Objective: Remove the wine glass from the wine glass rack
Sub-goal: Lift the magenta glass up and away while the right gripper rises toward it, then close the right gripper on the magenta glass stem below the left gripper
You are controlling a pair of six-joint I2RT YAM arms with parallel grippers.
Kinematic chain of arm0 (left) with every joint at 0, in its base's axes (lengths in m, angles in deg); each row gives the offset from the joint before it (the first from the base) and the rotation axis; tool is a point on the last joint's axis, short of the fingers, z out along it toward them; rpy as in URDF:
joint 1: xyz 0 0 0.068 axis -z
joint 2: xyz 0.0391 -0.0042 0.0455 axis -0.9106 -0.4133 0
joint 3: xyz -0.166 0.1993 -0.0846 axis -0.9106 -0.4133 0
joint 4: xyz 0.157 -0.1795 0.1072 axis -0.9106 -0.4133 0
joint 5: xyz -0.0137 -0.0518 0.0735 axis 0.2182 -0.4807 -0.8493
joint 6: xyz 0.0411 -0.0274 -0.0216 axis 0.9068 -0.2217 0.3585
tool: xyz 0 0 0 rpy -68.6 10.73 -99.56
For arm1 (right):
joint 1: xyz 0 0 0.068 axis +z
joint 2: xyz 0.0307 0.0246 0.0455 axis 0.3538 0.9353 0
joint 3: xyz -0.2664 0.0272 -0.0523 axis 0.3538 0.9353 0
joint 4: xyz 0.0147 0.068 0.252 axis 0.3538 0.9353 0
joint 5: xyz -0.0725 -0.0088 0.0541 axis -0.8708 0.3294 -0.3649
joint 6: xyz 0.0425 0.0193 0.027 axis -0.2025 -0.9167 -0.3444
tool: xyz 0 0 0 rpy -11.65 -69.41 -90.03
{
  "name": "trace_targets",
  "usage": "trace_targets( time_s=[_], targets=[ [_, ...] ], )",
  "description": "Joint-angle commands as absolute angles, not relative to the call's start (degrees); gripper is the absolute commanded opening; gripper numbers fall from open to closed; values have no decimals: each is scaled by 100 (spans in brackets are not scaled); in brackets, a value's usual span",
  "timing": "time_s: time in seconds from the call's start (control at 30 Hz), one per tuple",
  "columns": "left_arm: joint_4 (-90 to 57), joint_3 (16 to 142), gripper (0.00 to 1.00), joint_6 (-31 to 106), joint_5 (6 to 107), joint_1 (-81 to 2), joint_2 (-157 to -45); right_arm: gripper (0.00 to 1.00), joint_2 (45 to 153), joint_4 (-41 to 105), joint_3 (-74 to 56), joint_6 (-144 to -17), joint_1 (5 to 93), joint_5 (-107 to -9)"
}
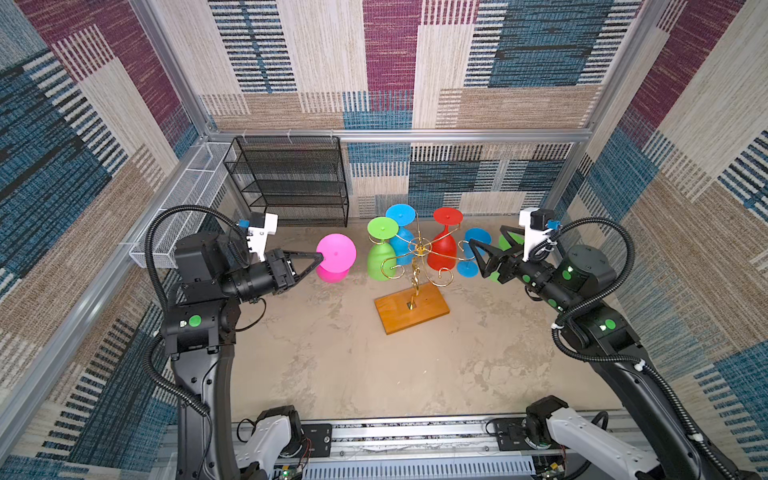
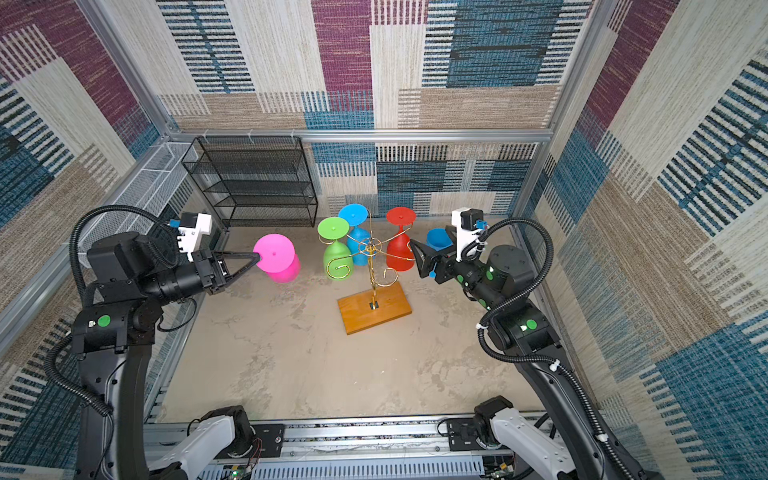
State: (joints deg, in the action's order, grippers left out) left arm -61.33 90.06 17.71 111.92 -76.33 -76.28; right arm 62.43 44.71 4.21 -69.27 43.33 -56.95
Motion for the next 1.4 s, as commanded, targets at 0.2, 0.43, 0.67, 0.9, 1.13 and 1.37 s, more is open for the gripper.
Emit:
trace_targets(
  time_s=[0.2, 0.43, 0.67, 0.9, 1.13, 1.37],
  targets=[
    [-1913, 8724, 0, -1302, 11657, -8005, -7876, 99, 6647, 3702, -42, -6162, 5107, -5688],
    [728, 8785, 0, -3368, 11736, -8005, -8374, 99, 7313, 3260, -501, -5436, 5833, -5665],
    [1914, 8970, 0, -4215, 11481, -7646, -8752, 99, 8238, 2972, -1213, -4640, 6338, -5660],
    [2335, 8996, 0, -4426, 11275, -6855, -9076, 99, 8859, 2544, -1595, -4230, 6352, -5466],
    [2898, 9045, 0, -4875, 11179, -6509, -9384, 99, 9322, 2402, -1989, -3865, 6351, -5356],
    [2764, 9037, 0, -4755, 11192, -6313, -9423, 99, 9724, 2284, -2328, -3795, 6352, -5535]
  ],
)
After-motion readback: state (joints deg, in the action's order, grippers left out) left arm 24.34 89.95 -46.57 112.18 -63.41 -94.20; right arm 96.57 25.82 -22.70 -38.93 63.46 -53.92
